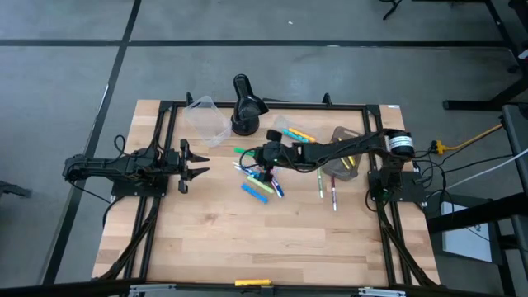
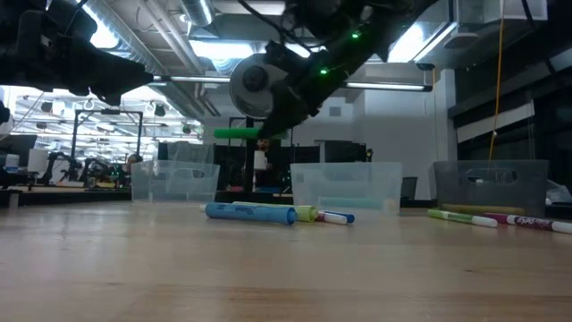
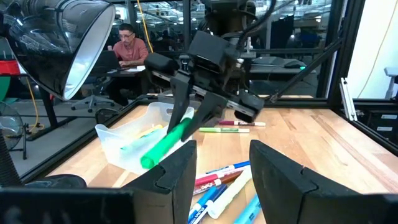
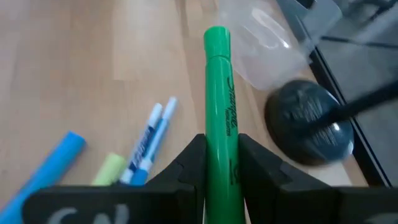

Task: Pick & Place Markers
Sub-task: Put the green highlighter in the right transparent bin

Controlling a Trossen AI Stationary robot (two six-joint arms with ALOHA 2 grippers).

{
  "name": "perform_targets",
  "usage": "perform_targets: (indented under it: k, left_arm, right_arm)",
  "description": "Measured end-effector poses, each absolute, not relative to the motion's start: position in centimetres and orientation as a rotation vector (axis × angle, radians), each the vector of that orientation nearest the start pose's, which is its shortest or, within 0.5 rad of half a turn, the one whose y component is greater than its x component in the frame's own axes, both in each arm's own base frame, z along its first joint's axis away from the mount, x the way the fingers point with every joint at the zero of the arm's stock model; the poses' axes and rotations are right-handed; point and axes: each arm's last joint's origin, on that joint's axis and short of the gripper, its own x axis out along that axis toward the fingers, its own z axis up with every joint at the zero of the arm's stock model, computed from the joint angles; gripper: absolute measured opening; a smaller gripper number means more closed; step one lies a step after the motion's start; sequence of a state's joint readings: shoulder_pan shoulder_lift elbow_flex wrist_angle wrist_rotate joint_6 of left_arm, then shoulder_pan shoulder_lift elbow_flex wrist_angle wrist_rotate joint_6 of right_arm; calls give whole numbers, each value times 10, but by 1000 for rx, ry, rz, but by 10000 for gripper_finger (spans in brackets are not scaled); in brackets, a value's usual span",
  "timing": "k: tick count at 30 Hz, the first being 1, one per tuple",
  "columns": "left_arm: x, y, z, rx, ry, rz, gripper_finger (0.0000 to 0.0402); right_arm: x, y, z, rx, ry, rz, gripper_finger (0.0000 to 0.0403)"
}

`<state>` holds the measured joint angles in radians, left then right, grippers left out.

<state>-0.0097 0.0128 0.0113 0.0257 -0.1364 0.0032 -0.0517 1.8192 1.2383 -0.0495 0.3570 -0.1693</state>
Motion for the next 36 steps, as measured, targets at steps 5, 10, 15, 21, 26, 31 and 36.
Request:
perform_targets:
  k: [5, 10, 15, 21, 26, 31, 36]
  left_arm:
    - [98, 3, 169, 2, -24, 127, 143]
    - [98, 3, 169, 1, -24, 127, 143]
    - [98, 3, 169, 1, -24, 127, 143]
    - [98, 3, 169, 1, -24, 127, 143]
    - [98, 3, 169, 1, -24, 127, 143]
    - [98, 3, 169, 1, -24, 127, 143]
    - [98, 3, 169, 1, -24, 127, 143]
  right_arm:
    - [375, -37, 217, -237, 675, -389, 76]
    - [351, -40, 217, -222, 684, -410, 73]
    - [328, -41, 219, -211, 678, -445, 76]
    - [302, -42, 222, -189, 661, -475, 73]
    - [284, -41, 223, -158, 643, -495, 76]
    - [268, -40, 224, -115, 622, -509, 74]
    - [258, -39, 226, -85, 602, -530, 76]
